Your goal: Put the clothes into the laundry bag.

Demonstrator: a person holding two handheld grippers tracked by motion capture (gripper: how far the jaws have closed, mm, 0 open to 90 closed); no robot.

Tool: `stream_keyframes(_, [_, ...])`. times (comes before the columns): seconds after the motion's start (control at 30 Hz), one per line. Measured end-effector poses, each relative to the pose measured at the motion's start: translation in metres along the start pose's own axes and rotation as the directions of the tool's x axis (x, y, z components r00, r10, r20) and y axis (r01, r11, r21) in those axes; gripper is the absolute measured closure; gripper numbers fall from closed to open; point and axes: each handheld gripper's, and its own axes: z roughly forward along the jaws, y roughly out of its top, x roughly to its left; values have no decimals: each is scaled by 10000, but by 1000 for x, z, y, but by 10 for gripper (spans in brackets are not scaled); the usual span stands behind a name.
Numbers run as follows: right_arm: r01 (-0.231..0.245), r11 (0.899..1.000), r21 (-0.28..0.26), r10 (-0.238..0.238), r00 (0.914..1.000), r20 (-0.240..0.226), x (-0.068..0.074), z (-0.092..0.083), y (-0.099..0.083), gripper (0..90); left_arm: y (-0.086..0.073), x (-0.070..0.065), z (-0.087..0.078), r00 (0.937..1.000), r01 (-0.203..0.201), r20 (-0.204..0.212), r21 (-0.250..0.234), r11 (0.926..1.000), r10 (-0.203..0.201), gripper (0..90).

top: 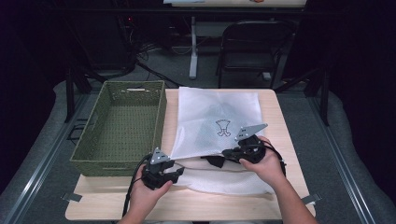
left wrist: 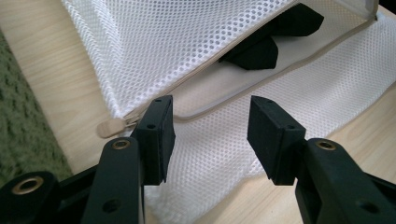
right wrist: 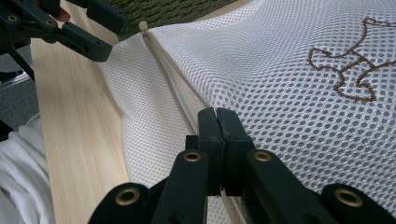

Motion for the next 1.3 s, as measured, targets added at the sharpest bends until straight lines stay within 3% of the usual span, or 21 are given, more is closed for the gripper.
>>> stream_keyframes(0.2, [-34,10000,-53,34,10000,23,2,-6,-4,894,-8,0,-7,10000,-13,-20,68,10000,13,506])
stream_keyframes(0.37, [-98,9999,-45,98,10000,-12,5,-10,-11,895,-13,1,-15,9985,-218,-514,-85,9997,214,507])
stream_keyframes(1.03, [28,10000,-43,-29,9995,-317,23,-23,-23,895,-27,4,-24,9985,-70,-543,48,10000,73,502])
stream_keyframes(1.3, [-41,10000,90,45,9991,-423,29,-20,-32,894,-30,5,-24,9986,19,-531,40,10000,-17,502])
